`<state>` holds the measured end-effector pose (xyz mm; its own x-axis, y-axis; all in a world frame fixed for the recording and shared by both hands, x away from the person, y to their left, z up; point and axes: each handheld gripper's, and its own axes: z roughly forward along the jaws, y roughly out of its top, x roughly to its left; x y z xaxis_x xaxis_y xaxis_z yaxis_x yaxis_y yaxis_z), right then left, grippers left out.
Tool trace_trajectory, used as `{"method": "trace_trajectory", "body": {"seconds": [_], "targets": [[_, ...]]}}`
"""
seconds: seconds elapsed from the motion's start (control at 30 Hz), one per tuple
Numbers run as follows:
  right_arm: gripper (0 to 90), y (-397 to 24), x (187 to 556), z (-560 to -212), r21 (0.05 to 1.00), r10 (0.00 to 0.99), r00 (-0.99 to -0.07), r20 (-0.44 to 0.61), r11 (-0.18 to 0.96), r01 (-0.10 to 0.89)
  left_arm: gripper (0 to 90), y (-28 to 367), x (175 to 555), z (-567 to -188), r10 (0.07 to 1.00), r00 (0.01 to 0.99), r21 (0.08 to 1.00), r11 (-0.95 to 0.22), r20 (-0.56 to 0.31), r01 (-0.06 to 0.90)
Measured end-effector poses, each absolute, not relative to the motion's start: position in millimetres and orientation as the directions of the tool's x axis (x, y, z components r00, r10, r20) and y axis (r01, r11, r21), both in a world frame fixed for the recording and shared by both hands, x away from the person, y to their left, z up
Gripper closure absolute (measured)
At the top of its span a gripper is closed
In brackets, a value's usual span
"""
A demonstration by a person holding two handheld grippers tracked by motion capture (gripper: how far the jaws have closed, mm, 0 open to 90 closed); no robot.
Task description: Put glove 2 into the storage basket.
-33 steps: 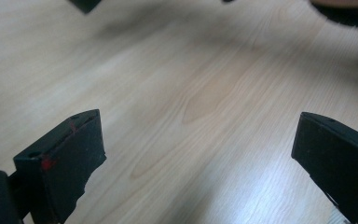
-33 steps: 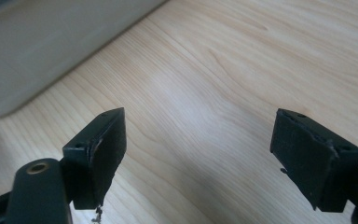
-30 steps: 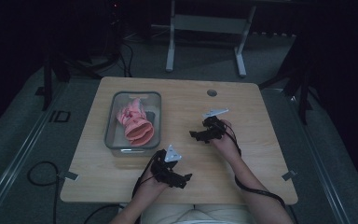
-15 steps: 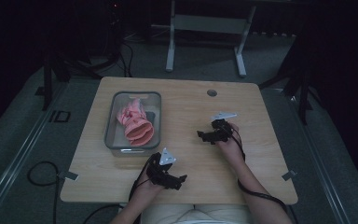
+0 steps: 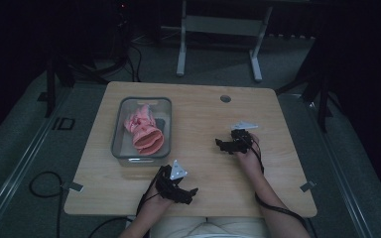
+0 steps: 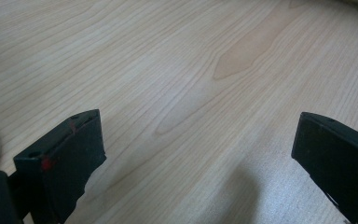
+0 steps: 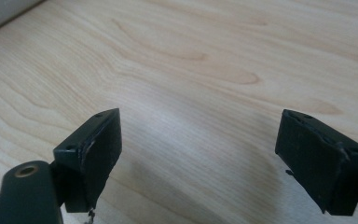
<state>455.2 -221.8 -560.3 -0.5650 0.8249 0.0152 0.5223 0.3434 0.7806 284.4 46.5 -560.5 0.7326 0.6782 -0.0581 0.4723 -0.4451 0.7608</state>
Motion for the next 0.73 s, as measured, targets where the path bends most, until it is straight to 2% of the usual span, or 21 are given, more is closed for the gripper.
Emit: {"method": "trace_trajectory", "body": {"seconds": [0.73], "targets": [[14.5,-224.2,450.9,-559.4,0.809,0.830,-0.558,-0.001,0.329,0.487,1.8,47.4,283.1,-560.8,0.668,0.743,0.768,-0.448,-0.052,0.457]]}}
